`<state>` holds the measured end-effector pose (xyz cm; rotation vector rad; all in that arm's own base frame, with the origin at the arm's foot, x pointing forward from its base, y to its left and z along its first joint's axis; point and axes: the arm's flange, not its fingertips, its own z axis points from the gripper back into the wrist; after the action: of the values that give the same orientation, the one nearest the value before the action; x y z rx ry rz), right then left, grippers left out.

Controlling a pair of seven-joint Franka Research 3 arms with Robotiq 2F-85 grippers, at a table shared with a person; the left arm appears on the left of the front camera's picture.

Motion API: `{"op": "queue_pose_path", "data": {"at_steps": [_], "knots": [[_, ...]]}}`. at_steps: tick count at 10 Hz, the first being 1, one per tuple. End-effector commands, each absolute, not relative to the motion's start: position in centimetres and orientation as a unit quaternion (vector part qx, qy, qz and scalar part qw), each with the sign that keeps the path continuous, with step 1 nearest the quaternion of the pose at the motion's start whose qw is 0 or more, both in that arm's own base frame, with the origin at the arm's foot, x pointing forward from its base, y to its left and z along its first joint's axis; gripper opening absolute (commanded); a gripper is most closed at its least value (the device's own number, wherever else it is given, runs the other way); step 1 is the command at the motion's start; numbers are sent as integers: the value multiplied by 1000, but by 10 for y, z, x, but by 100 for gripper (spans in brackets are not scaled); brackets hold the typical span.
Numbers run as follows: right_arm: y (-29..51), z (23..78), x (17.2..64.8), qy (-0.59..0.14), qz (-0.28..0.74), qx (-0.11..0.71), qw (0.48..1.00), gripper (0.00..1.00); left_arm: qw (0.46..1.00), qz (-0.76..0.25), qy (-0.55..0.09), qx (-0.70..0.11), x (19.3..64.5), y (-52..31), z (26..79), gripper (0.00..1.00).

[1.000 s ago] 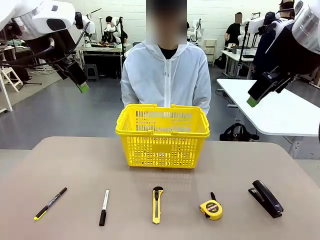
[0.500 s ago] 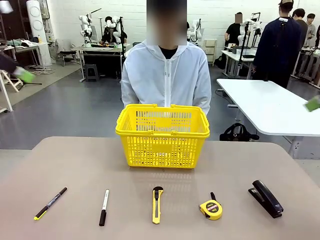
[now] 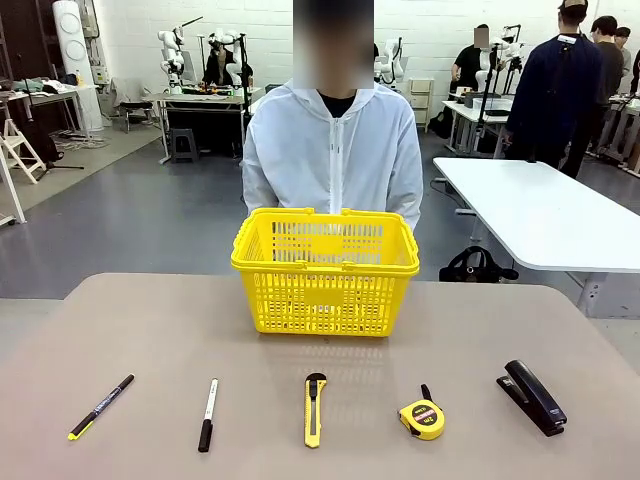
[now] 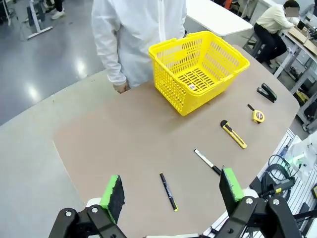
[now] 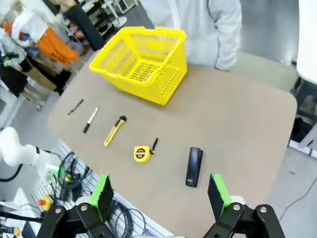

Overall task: Place the items the person wants into the basket.
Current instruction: Pick up the item the person points to and place it in the Market Basket.

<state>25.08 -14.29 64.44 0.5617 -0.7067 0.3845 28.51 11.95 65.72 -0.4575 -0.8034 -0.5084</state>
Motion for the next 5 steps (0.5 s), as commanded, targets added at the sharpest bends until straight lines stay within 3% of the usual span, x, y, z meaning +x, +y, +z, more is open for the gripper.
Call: {"op": "queue_pose_path", "data": {"at_steps": [1, 5], "knots": [[-144, 644, 236, -352, 187, 276, 874, 100, 875, -212, -374, -223, 291, 98, 657, 100], [-147, 647, 244, -346, 178, 272, 880, 100, 864, -243, -383, -218, 285, 120, 657, 100]]}}
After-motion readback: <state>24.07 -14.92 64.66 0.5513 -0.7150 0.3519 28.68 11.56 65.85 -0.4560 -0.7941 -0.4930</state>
